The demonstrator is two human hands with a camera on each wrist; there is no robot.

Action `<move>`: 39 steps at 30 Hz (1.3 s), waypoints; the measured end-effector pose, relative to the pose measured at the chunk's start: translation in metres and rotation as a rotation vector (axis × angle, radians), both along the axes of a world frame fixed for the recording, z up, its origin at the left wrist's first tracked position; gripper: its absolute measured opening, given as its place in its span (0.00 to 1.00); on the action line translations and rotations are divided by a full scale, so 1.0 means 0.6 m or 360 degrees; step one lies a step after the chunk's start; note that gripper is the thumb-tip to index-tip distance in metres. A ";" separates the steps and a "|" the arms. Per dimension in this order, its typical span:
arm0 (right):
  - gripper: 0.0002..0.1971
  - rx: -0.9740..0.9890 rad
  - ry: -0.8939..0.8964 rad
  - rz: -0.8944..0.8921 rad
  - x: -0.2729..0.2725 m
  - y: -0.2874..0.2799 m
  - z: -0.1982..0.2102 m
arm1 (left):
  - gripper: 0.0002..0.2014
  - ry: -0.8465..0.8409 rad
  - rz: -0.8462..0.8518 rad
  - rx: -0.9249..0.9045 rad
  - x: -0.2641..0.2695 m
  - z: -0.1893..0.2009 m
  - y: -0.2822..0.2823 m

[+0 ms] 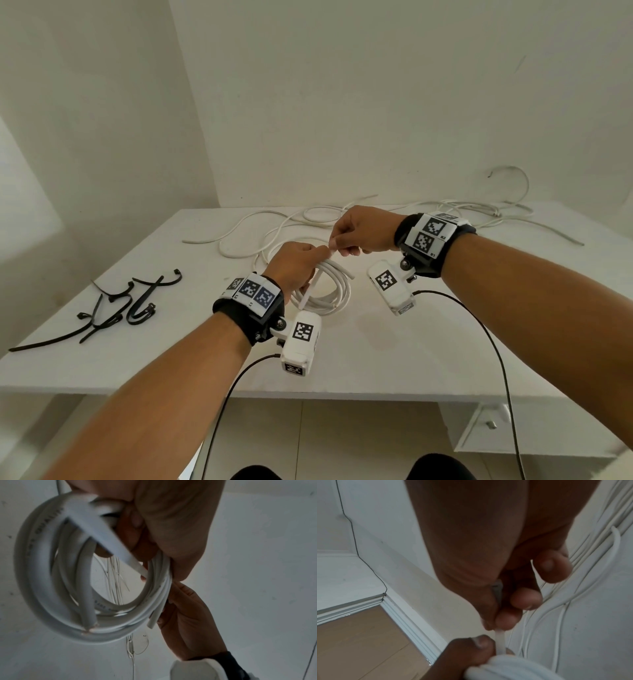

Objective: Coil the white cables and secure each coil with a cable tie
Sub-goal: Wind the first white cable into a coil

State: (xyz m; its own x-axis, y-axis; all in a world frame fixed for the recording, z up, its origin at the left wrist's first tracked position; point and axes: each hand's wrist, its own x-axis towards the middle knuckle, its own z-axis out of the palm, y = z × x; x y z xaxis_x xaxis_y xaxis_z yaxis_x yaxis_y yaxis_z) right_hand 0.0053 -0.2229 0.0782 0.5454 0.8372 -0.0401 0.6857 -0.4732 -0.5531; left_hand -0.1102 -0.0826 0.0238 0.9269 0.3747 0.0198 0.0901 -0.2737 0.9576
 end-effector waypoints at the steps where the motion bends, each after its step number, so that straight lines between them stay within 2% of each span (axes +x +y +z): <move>1: 0.12 0.0024 -0.0012 -0.0004 -0.001 0.000 0.002 | 0.18 0.0002 0.0005 -0.0008 0.000 0.000 -0.002; 5: 0.15 0.0133 -0.0243 -0.0023 -0.019 0.007 0.004 | 0.18 -0.0003 0.0102 -0.0142 0.002 -0.003 -0.007; 7: 0.20 0.0340 -0.0421 -0.0021 -0.029 0.004 0.002 | 0.18 -0.0016 0.0189 -0.0237 0.006 0.001 -0.003; 9: 0.22 0.0601 -0.0690 0.0148 -0.034 -0.004 -0.003 | 0.18 -0.0010 0.0271 -0.0316 0.009 0.007 0.002; 10: 0.20 0.0644 -0.0826 0.0270 -0.034 -0.007 -0.007 | 0.18 -0.0005 0.0329 -0.0363 0.010 0.011 0.003; 12: 0.17 0.0526 -0.1141 0.0440 -0.038 -0.010 -0.020 | 0.19 -0.0011 0.0429 -0.0471 0.009 0.017 0.005; 14: 0.15 0.0419 -0.1353 0.0476 -0.041 -0.007 -0.036 | 0.18 -0.0034 0.0453 -0.0540 0.008 0.023 0.001; 18: 0.13 0.0462 -0.1524 0.0498 -0.044 0.002 -0.051 | 0.23 0.0003 0.0426 -0.0574 0.010 0.024 -0.014; 20: 0.09 0.0520 -0.1608 0.0511 -0.045 0.006 -0.053 | 0.22 0.0020 0.0425 -0.0667 0.011 0.024 -0.020; 22: 0.04 0.0606 -0.1661 0.0562 -0.045 0.008 -0.061 | 0.20 0.0036 0.0393 -0.0641 0.010 0.024 -0.024; 25: 0.03 0.0817 -0.1501 0.0518 -0.049 0.002 -0.063 | 0.17 -0.0001 0.0367 -0.0654 0.007 0.023 -0.023; 28: 0.03 0.1068 -0.1089 0.0349 -0.048 -0.008 -0.066 | 0.14 -0.0075 0.0358 -0.0695 0.006 0.017 -0.019; 31: 0.04 0.1171 -0.0708 0.0252 -0.052 -0.015 -0.074 | 0.14 -0.0077 0.0336 -0.0521 0.008 0.016 -0.018; 35: 0.04 0.1181 -0.0520 0.0073 -0.055 -0.017 -0.072 | 0.11 -0.0105 0.0309 -0.0335 0.007 0.009 -0.016; 39: 0.10 0.1163 -0.0382 -0.0049 -0.052 -0.013 -0.068 | 0.11 -0.0143 0.0236 -0.0305 0.007 0.003 -0.024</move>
